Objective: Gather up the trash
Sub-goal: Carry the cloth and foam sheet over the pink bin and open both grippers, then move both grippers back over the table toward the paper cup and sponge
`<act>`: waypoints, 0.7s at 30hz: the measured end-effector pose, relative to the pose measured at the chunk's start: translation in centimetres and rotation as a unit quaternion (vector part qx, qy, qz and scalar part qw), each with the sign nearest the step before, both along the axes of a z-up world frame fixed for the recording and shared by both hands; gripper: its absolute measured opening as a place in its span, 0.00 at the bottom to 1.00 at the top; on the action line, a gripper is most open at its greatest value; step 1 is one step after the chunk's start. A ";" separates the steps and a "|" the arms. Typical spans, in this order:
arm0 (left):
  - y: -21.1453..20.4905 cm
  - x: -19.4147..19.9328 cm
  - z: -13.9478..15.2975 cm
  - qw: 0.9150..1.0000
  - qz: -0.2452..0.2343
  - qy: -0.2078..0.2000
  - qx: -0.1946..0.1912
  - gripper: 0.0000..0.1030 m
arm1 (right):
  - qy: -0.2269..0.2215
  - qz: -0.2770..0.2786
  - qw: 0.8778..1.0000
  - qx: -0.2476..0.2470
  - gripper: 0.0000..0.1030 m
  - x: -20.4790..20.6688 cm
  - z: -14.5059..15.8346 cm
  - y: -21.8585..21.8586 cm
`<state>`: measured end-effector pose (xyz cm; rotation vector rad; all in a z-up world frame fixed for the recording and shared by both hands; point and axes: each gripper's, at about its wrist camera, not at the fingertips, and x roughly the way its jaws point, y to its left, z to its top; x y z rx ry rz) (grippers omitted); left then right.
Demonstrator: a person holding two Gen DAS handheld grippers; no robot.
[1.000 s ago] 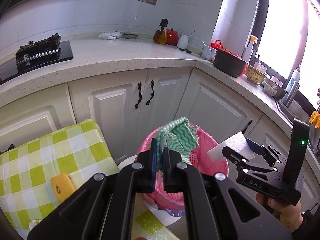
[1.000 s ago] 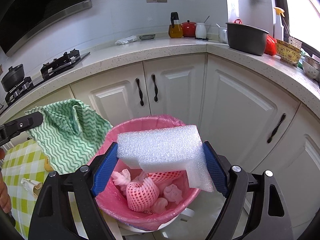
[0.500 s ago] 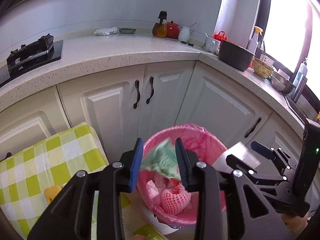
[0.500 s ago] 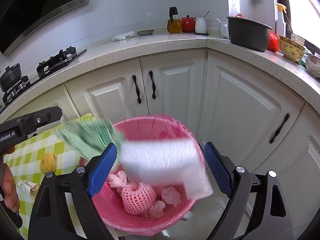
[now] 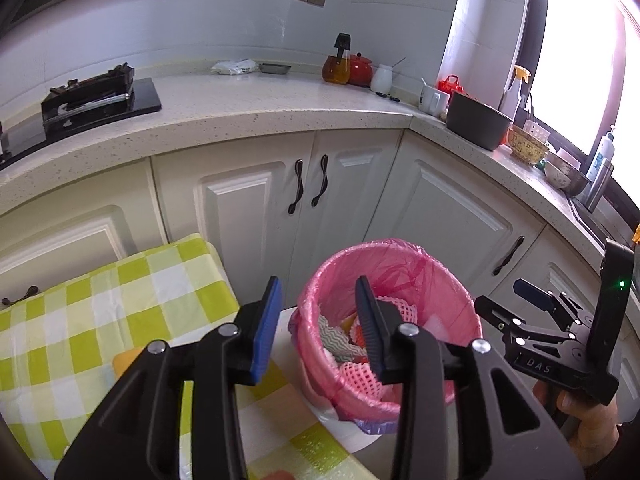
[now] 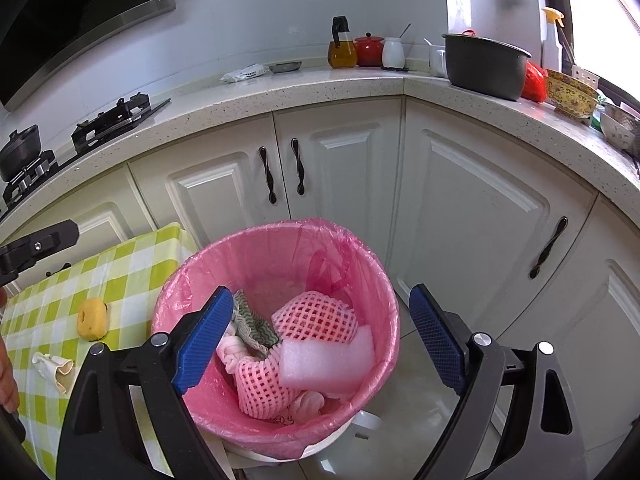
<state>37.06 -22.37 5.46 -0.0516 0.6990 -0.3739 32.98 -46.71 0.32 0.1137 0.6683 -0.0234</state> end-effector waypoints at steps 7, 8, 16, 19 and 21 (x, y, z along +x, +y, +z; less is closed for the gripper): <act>4.2 -3.3 0.9 1.000 0.022 -0.014 -0.003 0.48 | -0.010 0.000 1.000 -0.001 0.82 -2.3 0.3 1.0; 5.1 -3.8 1.0 0.999 0.027 -0.016 -0.003 0.48 | -0.012 -0.001 1.000 -0.002 0.82 -2.7 0.4 1.2; 11.3 -7.7 1.5 0.998 0.066 -0.024 0.000 0.54 | -0.026 0.017 0.999 -0.006 0.82 -5.6 1.0 3.7; 13.5 -9.1 1.4 0.996 0.081 -0.026 0.007 0.60 | -0.027 0.023 0.999 -0.003 0.82 -6.6 1.1 4.8; 15.1 -9.9 1.2 0.996 0.092 -0.023 0.005 0.63 | -0.025 0.027 0.999 -0.001 0.82 -7.1 0.9 5.7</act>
